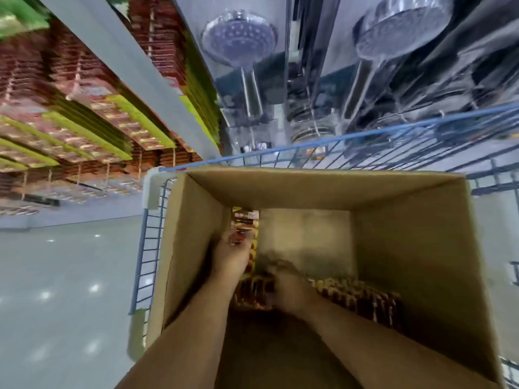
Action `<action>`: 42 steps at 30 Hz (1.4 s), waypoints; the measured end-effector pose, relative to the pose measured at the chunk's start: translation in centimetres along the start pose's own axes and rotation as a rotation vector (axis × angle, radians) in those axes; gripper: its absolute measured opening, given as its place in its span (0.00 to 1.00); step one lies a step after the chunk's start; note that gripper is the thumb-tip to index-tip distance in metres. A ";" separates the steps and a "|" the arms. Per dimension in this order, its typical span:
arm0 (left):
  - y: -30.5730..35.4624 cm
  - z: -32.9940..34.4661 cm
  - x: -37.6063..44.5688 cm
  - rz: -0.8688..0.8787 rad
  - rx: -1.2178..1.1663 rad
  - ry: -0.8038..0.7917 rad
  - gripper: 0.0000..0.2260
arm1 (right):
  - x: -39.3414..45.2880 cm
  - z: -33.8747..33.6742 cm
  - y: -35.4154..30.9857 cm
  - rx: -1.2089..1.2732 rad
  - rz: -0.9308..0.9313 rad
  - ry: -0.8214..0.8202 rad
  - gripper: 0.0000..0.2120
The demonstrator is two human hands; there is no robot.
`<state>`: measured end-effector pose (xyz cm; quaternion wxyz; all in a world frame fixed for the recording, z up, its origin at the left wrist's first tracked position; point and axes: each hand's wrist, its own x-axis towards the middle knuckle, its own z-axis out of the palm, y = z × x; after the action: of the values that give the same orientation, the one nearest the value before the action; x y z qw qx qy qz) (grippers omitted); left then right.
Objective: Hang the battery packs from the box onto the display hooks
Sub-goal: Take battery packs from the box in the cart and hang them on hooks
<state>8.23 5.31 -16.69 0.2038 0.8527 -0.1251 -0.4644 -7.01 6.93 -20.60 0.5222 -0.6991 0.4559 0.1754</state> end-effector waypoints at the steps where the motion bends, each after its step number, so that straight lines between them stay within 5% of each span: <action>1: -0.7 0.6 1.0 -0.003 -0.011 0.001 0.20 | 1.1 0.7 0.4 -0.027 -0.025 -0.013 0.32; 6: -3.2 2.5 4.3 0.027 0.084 0.034 0.22 | 4.0 2.4 1.6 -0.181 -0.123 -0.053 0.30; 11: -4.1 3.7 6.6 0.015 0.203 0.032 0.20 | 5.1 2.3 3.3 -0.144 -0.080 -0.079 0.14; 15: -4.2 4.1 8.3 0.011 0.274 0.055 0.23 | 5.6 -0.4 4.9 0.190 0.084 -0.118 0.02; 20: -4.3 5.6 10.2 0.052 0.468 0.182 0.27 | 4.9 -3.9 8.1 0.411 0.276 -0.036 0.04; 23: -4.4 6.4 9.5 0.085 0.600 0.226 0.27 | 5.0 -3.8 8.9 0.796 0.350 -0.011 0.03; 27: -5.8 7.0 8.7 0.134 0.810 0.244 0.43 | 5.4 -3.4 10.1 1.149 0.377 0.096 0.12; 32: -6.3 7.1 10.4 0.102 0.526 0.232 0.49 | 6.0 -3.1 10.5 1.282 0.389 0.164 0.15; 37: -5.8 6.0 9.1 0.080 0.192 0.109 0.29 | 5.6 -3.9 10.2 1.401 0.455 0.256 0.22; 42: -3.7 4.3 5.5 0.075 0.000 -0.044 0.23 | 2.3 -5.6 8.2 1.377 0.463 0.260 0.20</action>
<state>7.66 5.39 -24.61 0.2183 0.8371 -0.1612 -0.4751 -13.86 0.59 -24.70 0.7342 -0.1140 0.6567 -0.1290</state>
